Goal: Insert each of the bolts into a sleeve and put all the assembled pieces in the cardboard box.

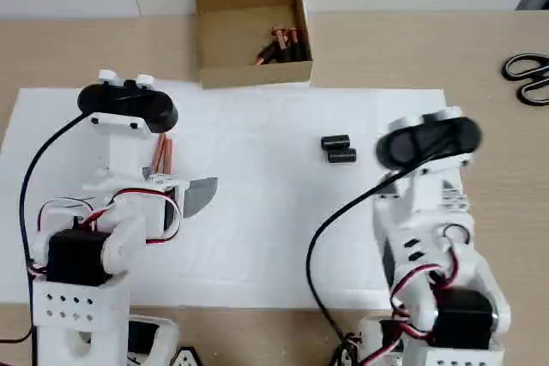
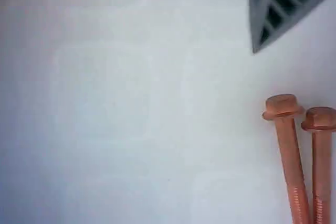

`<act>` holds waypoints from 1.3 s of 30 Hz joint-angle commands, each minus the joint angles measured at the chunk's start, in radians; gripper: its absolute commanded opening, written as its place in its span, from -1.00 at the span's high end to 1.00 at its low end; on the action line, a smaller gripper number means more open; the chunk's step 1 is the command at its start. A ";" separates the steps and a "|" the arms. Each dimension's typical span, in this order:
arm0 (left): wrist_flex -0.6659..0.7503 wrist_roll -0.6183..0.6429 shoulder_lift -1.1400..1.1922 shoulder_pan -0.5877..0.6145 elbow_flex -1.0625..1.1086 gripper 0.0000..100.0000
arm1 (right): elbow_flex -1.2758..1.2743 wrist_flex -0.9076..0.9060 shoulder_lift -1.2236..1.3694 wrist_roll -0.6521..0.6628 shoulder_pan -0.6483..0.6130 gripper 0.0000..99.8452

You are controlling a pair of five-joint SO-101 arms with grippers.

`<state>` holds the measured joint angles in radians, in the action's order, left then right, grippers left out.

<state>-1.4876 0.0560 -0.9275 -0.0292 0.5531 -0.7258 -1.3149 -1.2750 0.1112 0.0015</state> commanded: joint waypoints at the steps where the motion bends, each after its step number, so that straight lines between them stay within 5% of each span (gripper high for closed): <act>1: 0.020 -0.005 -0.012 0.003 -0.005 0.37 | 0.104 -0.027 0.042 0.046 0.035 0.68; 15: 0.020 -0.005 -0.012 0.003 -0.002 0.37 | 0.654 -0.189 0.774 0.072 0.028 0.68; 24: 0.020 -0.005 -0.012 0.003 -0.002 0.37 | 0.888 -0.225 1.129 -0.101 -0.076 0.68; 31: 0.020 -0.005 -0.012 0.003 -0.001 0.37 | 0.896 -0.225 1.224 -0.466 -0.168 0.68; 39: 0.020 -0.005 -0.012 0.003 -0.001 0.37 | 0.893 -0.217 1.348 -0.480 -0.168 0.68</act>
<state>-1.4876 0.0560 -0.9275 -0.0292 0.5547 0.1197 -1.5328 0.0430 -0.3583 -0.1596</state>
